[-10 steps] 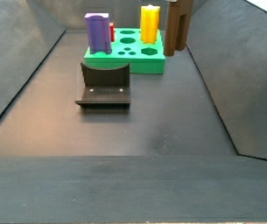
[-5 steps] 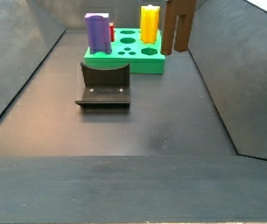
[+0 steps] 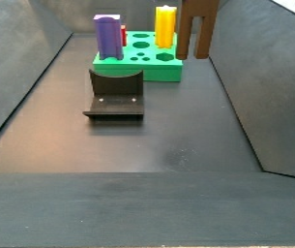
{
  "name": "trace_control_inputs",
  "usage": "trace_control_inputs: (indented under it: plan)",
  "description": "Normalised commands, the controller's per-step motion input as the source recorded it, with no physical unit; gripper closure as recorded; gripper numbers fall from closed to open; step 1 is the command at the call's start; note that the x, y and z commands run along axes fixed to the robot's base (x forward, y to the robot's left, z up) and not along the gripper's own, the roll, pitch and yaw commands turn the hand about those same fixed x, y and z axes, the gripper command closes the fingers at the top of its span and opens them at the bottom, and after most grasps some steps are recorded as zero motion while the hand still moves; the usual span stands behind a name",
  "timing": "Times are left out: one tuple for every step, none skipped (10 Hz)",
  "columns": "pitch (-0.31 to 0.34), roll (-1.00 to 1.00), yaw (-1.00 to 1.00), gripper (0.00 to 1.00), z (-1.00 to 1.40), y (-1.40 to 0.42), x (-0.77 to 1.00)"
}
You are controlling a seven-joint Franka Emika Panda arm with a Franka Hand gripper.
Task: Pick up the square-circle object. Move up. Rotate the square-circle object. Move to above the board. Insert the square-circle object.
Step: Rotate the square-circle object.
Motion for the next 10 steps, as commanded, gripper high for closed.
trace_control_inputs:
  plan:
    - [0.078,-0.03,-0.76,1.0,0.01,0.01,0.01]
    - [0.076,-0.03,-0.52,1.0,0.01,0.01,0.01]
    - [0.074,-0.03,-0.3,1.0,0.01,0.01,0.01]
    - [0.074,-0.03,-0.2,1.0,0.01,0.01,0.01]
    - [0.073,-0.23,-0.14,1.0,-1.0,0.0,0.0]
    - [0.047,-0.22,-0.1,1.0,-1.0,0.0,0.02]
    - [0.021,-0.22,-0.08,1.0,-1.0,0.01,0.03]
    - [-0.018,-0.2,-0.07,1.0,-1.0,0.01,0.02]
    - [-0.033,-0.2,-0.06,1.0,-1.0,0.01,0.02]
    - [-0.051,-0.19,-0.06,1.0,-1.0,0.01,0.02]
